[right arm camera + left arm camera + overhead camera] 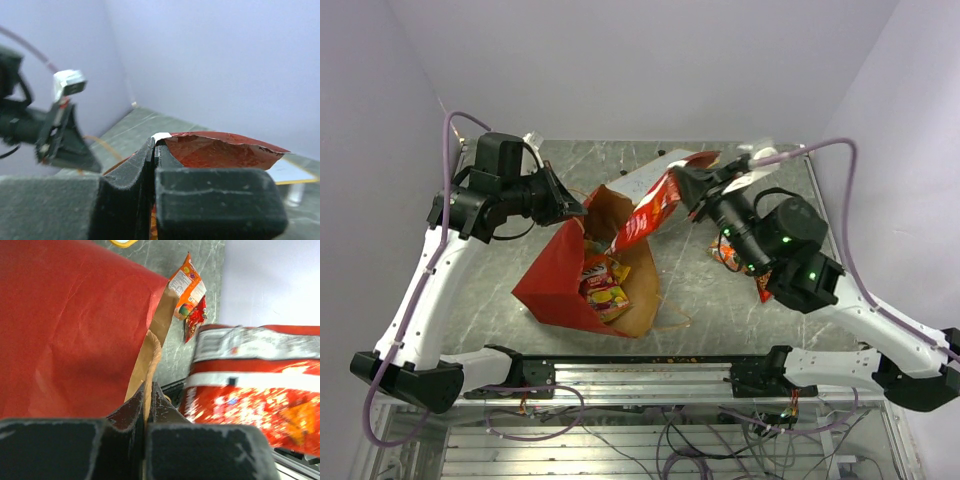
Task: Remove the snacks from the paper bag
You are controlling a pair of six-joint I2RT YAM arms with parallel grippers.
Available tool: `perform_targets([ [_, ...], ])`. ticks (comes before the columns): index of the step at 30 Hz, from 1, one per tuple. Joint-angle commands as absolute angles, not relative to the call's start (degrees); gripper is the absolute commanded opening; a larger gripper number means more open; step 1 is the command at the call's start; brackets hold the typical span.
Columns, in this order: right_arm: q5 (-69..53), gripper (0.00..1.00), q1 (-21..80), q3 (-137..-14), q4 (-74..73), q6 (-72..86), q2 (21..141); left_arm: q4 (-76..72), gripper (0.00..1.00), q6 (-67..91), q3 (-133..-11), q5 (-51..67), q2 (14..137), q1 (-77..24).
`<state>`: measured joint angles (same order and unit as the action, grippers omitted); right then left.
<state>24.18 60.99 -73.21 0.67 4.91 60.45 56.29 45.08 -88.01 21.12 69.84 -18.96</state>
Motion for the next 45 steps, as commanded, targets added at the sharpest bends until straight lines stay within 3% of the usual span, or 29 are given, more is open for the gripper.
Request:
perform_targets([
  [1,40.8,0.00,61.0,-75.2,4.1,-6.6,58.5,53.7,0.07,46.3,-87.7,19.7,68.1,-18.6],
  [13,63.5,0.00,58.0,-76.9,10.6,-23.1,62.4,55.4,0.07,45.7,-89.2,18.2,68.4,-18.5],
  [19,62.5,0.00,45.0,-75.2,-8.1,-7.8,59.8,55.0,0.07,45.3,-89.6,19.3,68.5,-18.5],
  [26,64.0,0.00,36.5,-68.8,-19.7,-2.7,53.3,55.5,0.07,43.6,-90.0,21.7,69.4,-18.5],
  [38,68.2,0.00,30.8,-45.8,-21.6,-12.3,41.8,52.9,0.07,41.6,-88.3,28.1,70.4,-18.4],
  [45,58.9,0.00,25.3,-36.5,-17.7,-15.3,43.6,53.0,0.07,40.8,-85.8,30.0,69.0,-18.4],
])
